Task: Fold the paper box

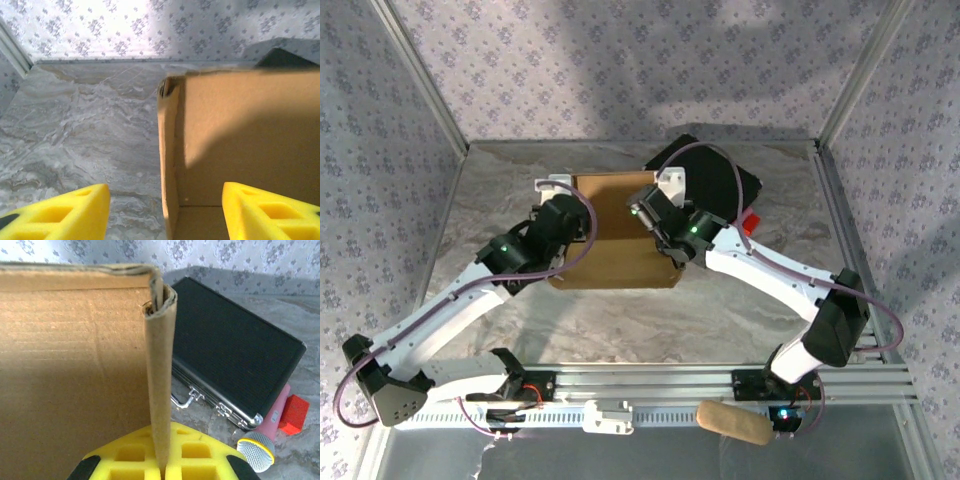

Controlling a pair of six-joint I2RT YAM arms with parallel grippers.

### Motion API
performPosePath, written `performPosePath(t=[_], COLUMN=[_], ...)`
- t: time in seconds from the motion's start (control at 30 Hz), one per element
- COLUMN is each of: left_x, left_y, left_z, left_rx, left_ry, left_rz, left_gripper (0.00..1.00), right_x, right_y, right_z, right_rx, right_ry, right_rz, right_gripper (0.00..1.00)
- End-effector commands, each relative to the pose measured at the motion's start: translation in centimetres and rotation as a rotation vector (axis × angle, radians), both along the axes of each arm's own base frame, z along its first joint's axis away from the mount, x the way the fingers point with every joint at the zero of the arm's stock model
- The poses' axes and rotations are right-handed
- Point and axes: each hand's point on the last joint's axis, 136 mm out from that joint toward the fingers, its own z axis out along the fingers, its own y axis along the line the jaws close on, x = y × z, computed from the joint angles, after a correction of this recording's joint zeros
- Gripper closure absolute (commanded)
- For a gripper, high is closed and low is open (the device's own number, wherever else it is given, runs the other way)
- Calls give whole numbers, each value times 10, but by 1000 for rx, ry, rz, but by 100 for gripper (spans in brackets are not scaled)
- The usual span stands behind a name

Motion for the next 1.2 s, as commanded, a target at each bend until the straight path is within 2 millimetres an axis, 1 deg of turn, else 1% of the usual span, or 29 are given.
performPosePath(t=[0.0, 0.1, 0.17, 0.27, 0.33, 0.4, 0.43, 0.47, 0.6, 0.67, 0.73, 0.77, 0.83, 0.9, 1.03, 1.1, 1.17], left_x=[-14, -27, -40, -62, -76, -87, -90, -92, -87, -86, -84, -85, -83, -80, -77, -79, -81], left_y=[10, 32, 44, 47, 42, 34, 29, 22, -13, -25, -31, -32, -38, -48, -58, -55, -53], left_z=[31, 41, 41, 31, 19, -1, -8, -14, -33, -44, -52, -58, -64, -71, -86, -93, -95], left_rx=[-93, -163, -242, -357, -403, -460, -481, -507, -624, -652, -656, -663, -685, -721, -734, -720, -723], left_ry=[2, 32, 47, 92, 120, 163, 179, 192, 249, 278, 294, 305, 315, 335, 380, 396, 401], left_rz=[32, 141, 205, 259, 277, 307, 315, 316, 301, 309, 326, 346, 343, 338, 369, 409, 429], left_gripper=[37, 40, 44, 45, 43, 41, 41, 37, 28, 27, 26, 24, 24, 27, 41, 50, 56], right_x=[-2, 1, 2, 5, 6, 6, 5, 5, 1, 1, 1, -2, -4, -5, -7, -8, -8], right_y=[-13, -21, -27, -36, -42, -47, -47, -48, -52, -51, -50, -53, -54, -54, -54, -54, -53], right_z=[-3, -12, -18, -31, -41, -52, -55, -60, -73, -72, -73, -81, -86, -87, -89, -91, -93], right_rx=[77, 103, 120, 142, 155, 172, 181, 195, 217, 235, 245, 230, 227, 234, 244, 247, 251], right_ry=[18, 35, 44, 66, 83, 97, 103, 109, 127, 124, 128, 142, 152, 156, 160, 165, 169], right_rz=[-49, -91, -123, -172, -207, -236, -239, -247, -280, -286, -287, -291, -290, -292, -296, -295, -295], right_gripper=[100, 100, 100, 100, 100, 100, 100, 100, 100, 100, 100, 100, 100, 100, 100, 100, 100])
